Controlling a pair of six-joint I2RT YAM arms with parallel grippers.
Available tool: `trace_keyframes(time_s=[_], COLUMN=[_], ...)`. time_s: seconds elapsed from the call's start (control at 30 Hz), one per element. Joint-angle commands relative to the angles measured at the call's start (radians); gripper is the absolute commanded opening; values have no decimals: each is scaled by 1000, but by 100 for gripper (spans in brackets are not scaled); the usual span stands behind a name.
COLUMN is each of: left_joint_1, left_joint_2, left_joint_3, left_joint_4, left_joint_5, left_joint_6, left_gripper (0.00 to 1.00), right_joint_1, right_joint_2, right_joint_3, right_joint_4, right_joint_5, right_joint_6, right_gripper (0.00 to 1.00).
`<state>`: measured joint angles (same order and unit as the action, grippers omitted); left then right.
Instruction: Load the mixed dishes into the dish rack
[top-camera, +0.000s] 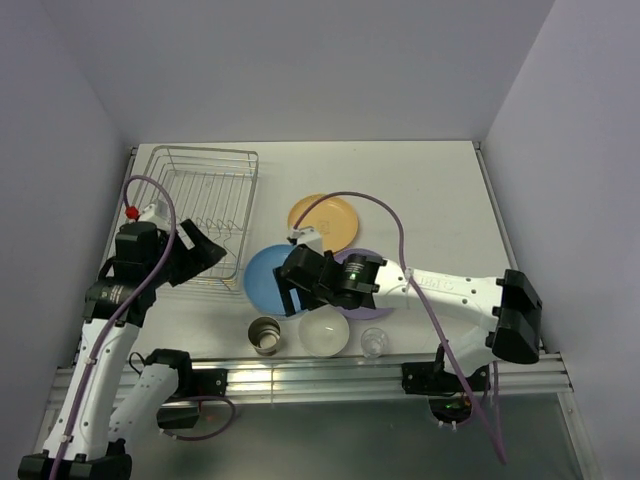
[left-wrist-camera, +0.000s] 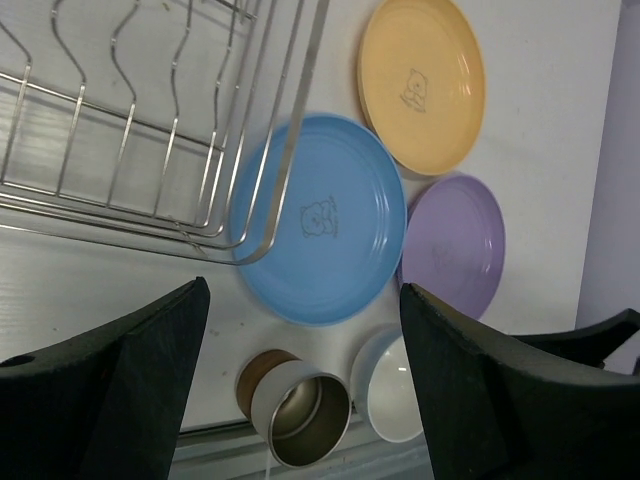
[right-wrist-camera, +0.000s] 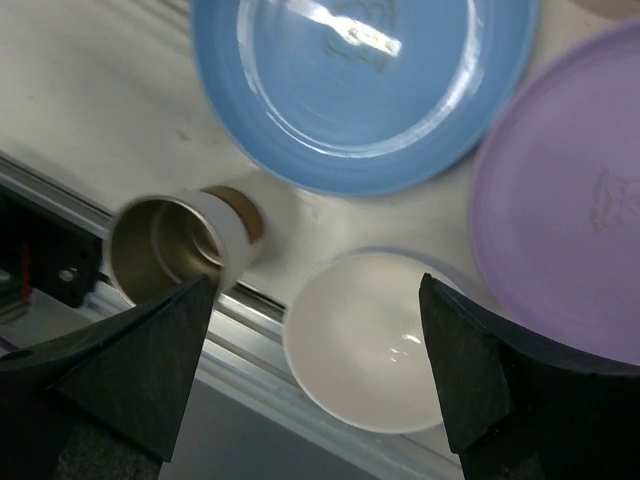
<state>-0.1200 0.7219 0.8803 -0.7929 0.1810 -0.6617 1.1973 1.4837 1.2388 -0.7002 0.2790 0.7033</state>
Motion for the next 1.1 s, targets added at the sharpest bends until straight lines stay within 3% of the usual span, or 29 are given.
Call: trace_keyframes(time_s=[0.0, 0.1, 0.27, 0.53, 0.7, 1.07], left_joint_1=[-59, -116, -314, -599, -644, -673], left_joint_2=[7, 28, 82, 205, 202, 217], left_joint_3=[17, 9, 13, 42, 37, 22], left_joint_4=[61, 93, 124, 176, 202, 231], left_joint_5=[46, 49, -38, -175, -175, -150], left_joint_6=[7, -18, -71, -145, -159, -156], left_gripper=[83, 81, 81, 81, 82, 82], right_joint_1=[-33, -51, -51, -48, -48, -48], right_joint_2=[-120, -201, -347, -385, -392, -260], right_joint_3=[-102, -220, -393, -522, -587, -588], right_joint_4=[28, 41, 47, 122, 183, 265], right_joint_5=[22, 0, -29, -96, -123, -100], right_joint_6=[59, 76, 119, 145, 150, 131], right_gripper=[91, 91, 88, 81, 74, 46])
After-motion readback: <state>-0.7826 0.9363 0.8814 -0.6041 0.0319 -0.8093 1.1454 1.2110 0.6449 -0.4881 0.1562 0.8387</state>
